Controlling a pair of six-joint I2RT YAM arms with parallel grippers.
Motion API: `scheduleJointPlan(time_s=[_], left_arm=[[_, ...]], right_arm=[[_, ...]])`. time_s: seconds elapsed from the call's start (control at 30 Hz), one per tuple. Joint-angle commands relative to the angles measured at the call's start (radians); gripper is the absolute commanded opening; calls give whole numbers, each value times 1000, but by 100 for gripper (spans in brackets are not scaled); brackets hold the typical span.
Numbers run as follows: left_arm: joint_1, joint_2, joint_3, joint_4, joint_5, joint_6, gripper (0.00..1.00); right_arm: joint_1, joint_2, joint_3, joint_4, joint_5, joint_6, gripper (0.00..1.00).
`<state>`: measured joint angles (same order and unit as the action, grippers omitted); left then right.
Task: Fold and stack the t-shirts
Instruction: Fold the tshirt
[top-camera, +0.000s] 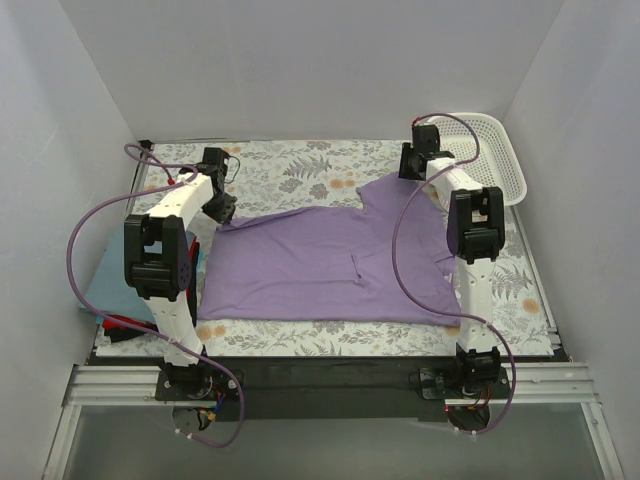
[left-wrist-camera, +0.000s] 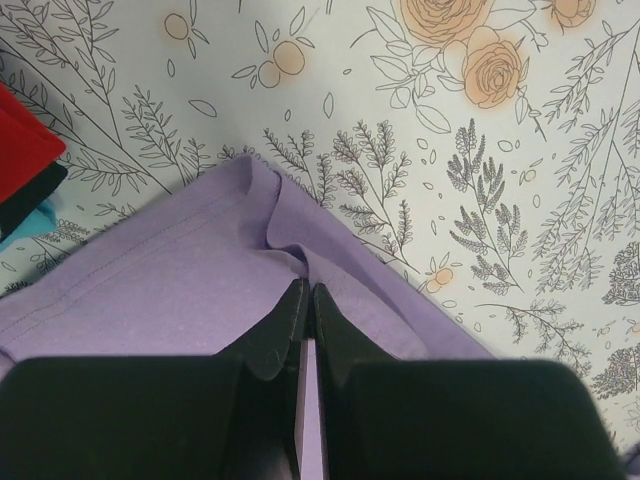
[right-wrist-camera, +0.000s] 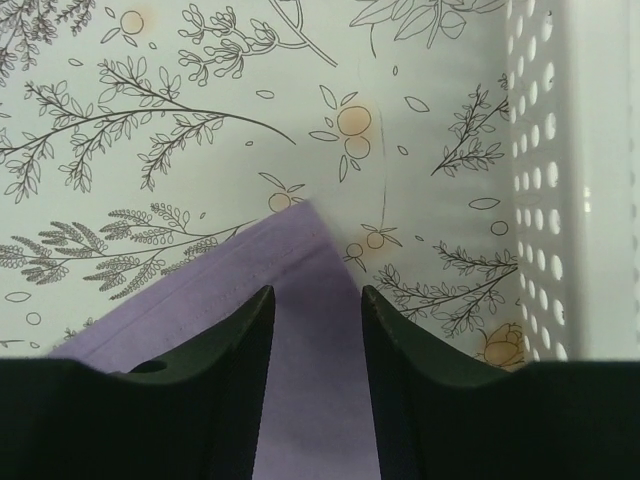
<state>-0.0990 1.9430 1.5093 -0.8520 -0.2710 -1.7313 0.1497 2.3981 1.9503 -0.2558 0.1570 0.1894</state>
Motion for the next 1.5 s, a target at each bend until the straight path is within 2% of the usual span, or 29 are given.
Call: scheduleJointPlan(time_s=[0.0,0.1,0.13,0.2,0.43,0.47,0.53,0.7,1.07,1.3,1.47], left_arm=[[10,-52,34,13,4,9,0],[12,-47,37,13,9,9,0],[12,-46,38,13,10,7,0],[13,-44,40,16,13,6,0],[24,-38,51,18,19,9,0],[25,-39,52,19,19,9,0],[27,-38,52,22,19,10,0],[31,-35,52,27,26,13,0],[45,-24,60,128,19,59,0],[59,31,109,137,30,78,0],[82,40,101,154,61,102,0]], right_arm=[[-6,25,70,-28,4,-7,46],[-4,30,73,-33,-7,1,42],[-6,32,75,-34,-10,2,37],[-4,33,75,-39,-22,4,33],[-6,36,55,-40,-57,28,8],[-4,35,52,-43,-59,28,8],[-6,23,45,-45,-51,27,16],[-7,-16,39,-37,-36,21,1],[-18,-108,49,-20,-48,36,1],[-21,-226,-59,3,-60,59,1],[-22,-333,-218,35,-54,81,1]])
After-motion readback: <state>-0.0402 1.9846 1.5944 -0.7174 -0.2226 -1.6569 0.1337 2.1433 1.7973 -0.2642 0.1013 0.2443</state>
